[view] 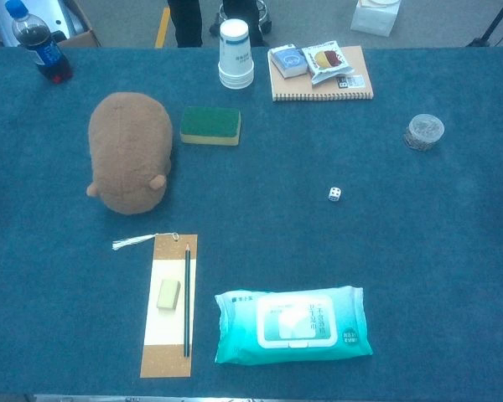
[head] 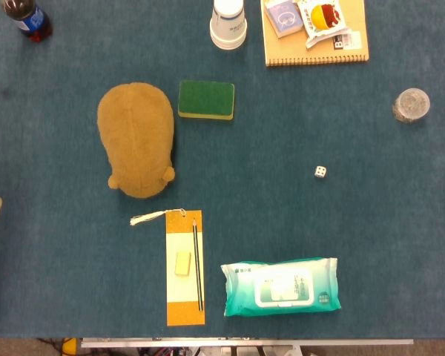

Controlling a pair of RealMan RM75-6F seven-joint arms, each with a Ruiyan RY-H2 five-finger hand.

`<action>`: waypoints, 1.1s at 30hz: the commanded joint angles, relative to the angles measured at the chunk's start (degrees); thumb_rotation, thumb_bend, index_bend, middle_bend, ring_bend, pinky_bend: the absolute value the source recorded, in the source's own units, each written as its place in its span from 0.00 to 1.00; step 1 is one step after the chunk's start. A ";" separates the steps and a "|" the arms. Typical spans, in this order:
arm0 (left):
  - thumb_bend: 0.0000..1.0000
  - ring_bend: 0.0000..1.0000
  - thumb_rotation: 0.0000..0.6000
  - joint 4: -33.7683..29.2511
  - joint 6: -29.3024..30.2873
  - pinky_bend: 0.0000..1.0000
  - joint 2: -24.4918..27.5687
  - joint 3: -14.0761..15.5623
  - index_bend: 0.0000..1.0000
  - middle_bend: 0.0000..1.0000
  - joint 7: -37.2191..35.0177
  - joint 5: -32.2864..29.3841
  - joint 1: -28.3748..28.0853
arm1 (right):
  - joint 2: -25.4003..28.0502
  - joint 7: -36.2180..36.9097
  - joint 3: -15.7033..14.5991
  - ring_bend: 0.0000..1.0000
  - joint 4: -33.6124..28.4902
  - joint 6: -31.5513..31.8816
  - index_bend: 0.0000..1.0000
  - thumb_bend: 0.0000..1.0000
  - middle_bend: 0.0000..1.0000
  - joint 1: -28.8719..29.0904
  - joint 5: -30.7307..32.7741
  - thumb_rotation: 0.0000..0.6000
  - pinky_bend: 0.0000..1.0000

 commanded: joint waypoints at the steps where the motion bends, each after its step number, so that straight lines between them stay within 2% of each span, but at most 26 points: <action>1: 0.23 0.00 1.00 -0.12 -0.15 0.26 0.14 0.12 0.00 0.00 -0.17 0.11 -0.04 | -0.26 0.27 0.10 0.04 0.32 -0.16 0.02 0.01 0.06 0.17 0.23 1.00 0.28; 9: 0.23 0.00 1.00 -1.02 0.48 0.26 0.64 0.44 0.00 0.00 -0.12 -0.22 0.82 | -0.25 0.35 0.21 0.04 0.49 -2.44 0.02 0.01 0.07 2.07 -0.08 1.00 0.28; 14: 0.23 0.00 1.00 -0.95 0.89 0.26 0.62 0.88 0.00 0.00 -0.10 -0.23 1.54 | 0.12 -0.26 0.22 0.05 0.03 -4.08 0.03 0.01 0.11 3.59 -0.65 1.00 0.28; 18: 0.23 0.00 1.00 -0.49 1.46 0.26 0.49 0.94 0.00 0.00 -0.75 -0.05 1.92 | 0.91 -3.14 -0.11 0.10 -1.83 -6.00 0.05 0.01 0.24 4.98 -1.33 1.00 0.28; 22: 0.23 0.00 1.00 0.30 1.20 0.26 0.27 0.76 0.00 0.00 -1.92 -0.10 1.76 | 2.71 -8.01 -0.14 0.26 -5.65 -10.06 0.07 0.09 0.40 7.07 -0.55 1.00 0.28; 24: 0.23 0.00 1.00 0.83 0.83 0.26 0.11 0.76 0.00 0.00 -2.20 -0.04 1.56 | 4.00 -11.76 -0.19 0.31 -8.50 -13.03 0.08 0.13 0.45 8.37 0.55 1.00 0.35; 28: 0.23 0.00 1.00 1.43 0.80 0.26 -0.26 0.76 0.00 0.00 -2.86 0.02 1.58 | 6.18 -19.43 0.07 0.38 -13.85 -19.09 0.08 0.21 0.50 11.14 4.14 1.00 0.62; 33: 0.23 0.00 1.00 2.07 1.23 0.25 -0.55 0.80 0.00 0.00 -3.67 -0.07 1.98 | 7.45 -29.37 0.71 0.55 -18.87 -26.31 0.08 0.23 0.53 15.41 10.62 1.00 0.80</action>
